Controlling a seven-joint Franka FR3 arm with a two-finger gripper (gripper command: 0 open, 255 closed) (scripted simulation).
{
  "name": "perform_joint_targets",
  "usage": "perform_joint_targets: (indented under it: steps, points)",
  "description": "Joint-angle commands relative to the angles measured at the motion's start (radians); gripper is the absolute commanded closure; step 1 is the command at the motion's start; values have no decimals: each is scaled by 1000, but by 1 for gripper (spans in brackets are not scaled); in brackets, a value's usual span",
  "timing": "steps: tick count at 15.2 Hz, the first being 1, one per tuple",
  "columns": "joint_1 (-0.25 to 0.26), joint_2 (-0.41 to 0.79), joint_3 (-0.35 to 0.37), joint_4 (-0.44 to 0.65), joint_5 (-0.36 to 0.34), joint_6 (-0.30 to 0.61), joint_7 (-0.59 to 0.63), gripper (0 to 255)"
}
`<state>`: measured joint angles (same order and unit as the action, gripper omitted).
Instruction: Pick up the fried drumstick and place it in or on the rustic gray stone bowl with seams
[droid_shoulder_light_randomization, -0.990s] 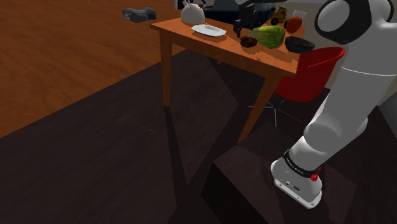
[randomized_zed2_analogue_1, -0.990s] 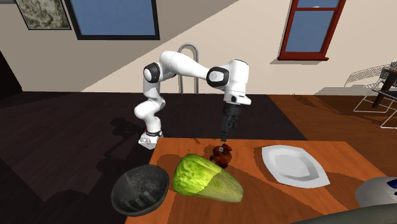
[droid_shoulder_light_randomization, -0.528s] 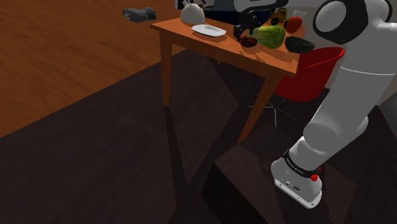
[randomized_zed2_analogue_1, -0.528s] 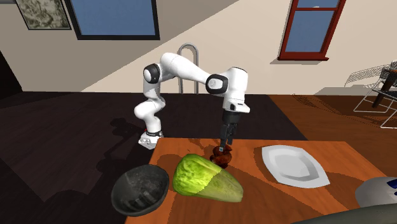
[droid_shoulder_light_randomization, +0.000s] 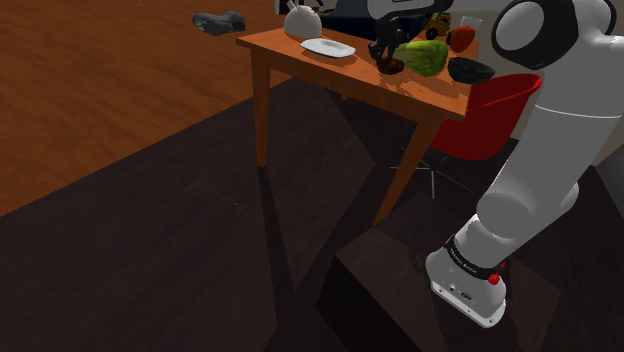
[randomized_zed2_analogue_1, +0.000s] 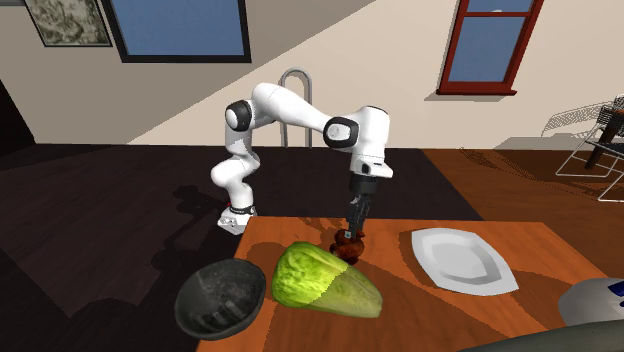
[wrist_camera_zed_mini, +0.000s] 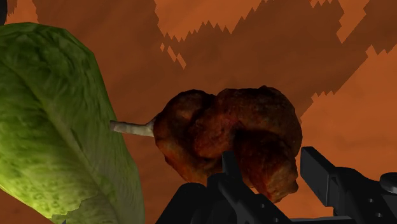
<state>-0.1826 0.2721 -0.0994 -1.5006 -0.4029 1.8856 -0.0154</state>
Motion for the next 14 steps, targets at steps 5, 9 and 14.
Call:
perform_joint_targets:
  steps: [5, 9, 14]
  points:
    - [0, 0, 0, -1, 0, 0, 0, 255]
    - [0, 0, 0, 13, 1, -12, -5, 255]
    - [1, 5, 1, 85, 9, -75, -30, 255]
